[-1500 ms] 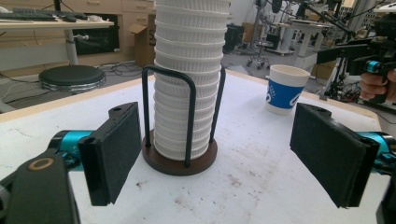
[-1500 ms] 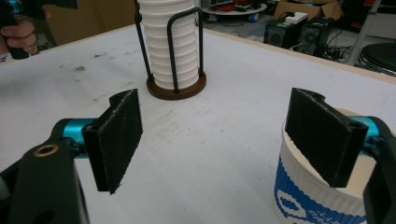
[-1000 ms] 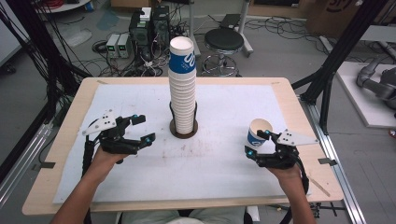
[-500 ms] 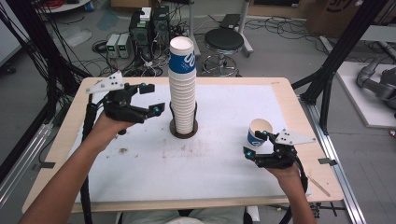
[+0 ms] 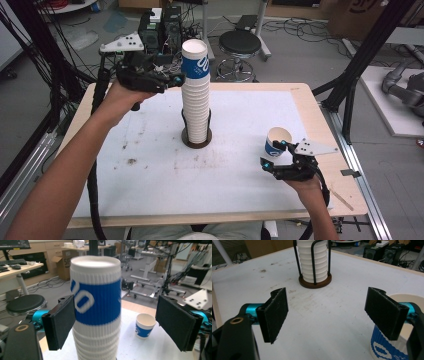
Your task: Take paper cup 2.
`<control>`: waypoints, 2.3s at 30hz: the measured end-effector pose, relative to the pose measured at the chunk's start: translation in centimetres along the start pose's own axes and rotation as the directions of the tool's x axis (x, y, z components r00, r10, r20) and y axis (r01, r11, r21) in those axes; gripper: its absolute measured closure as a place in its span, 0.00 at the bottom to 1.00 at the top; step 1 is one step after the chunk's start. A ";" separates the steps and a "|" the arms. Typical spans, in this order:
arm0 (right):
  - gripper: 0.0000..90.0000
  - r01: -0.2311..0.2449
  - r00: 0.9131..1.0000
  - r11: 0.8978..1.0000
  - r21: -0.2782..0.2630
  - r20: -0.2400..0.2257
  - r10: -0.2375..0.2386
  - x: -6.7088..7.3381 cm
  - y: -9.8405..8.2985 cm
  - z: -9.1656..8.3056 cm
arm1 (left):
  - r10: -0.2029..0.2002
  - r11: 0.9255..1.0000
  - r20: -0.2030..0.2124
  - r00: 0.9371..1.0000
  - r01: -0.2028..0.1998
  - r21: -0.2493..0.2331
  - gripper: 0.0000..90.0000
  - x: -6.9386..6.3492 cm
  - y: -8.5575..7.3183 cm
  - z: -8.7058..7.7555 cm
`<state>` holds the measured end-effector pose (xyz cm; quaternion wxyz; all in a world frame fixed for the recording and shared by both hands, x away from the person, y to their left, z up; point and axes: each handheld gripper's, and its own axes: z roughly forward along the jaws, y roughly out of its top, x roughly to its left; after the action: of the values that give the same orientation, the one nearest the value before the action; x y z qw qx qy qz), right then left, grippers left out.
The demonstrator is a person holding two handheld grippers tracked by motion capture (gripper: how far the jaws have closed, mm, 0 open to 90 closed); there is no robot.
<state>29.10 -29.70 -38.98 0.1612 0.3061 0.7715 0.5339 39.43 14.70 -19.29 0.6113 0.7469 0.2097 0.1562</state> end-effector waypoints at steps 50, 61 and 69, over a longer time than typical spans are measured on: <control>0.22 -0.002 1.000 1.000 -0.009 0.004 0.002 0.1 0.0 -0.3 | 0.023 0.998 -0.042 0.999 -0.021 0.058 0.34 1.1 6.7 2.3; 0.22 -0.007 1.000 1.000 -0.009 -0.001 0.007 0.1 0.0 -0.3 | 0.014 1.000 -0.043 0.999 -0.014 -0.014 0.34 0.9 8.6 -0.1; 0.22 -0.006 1.000 1.000 -0.014 -0.001 0.006 0.1 0.0 -0.3 | 0.016 0.998 -0.062 0.998 -0.020 -0.066 0.34 1.0 9.3 -3.2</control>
<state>28.81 -29.85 -38.85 0.1616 0.3070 0.7670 0.5397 39.82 16.38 -9.54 0.6275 0.7230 0.2164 0.1916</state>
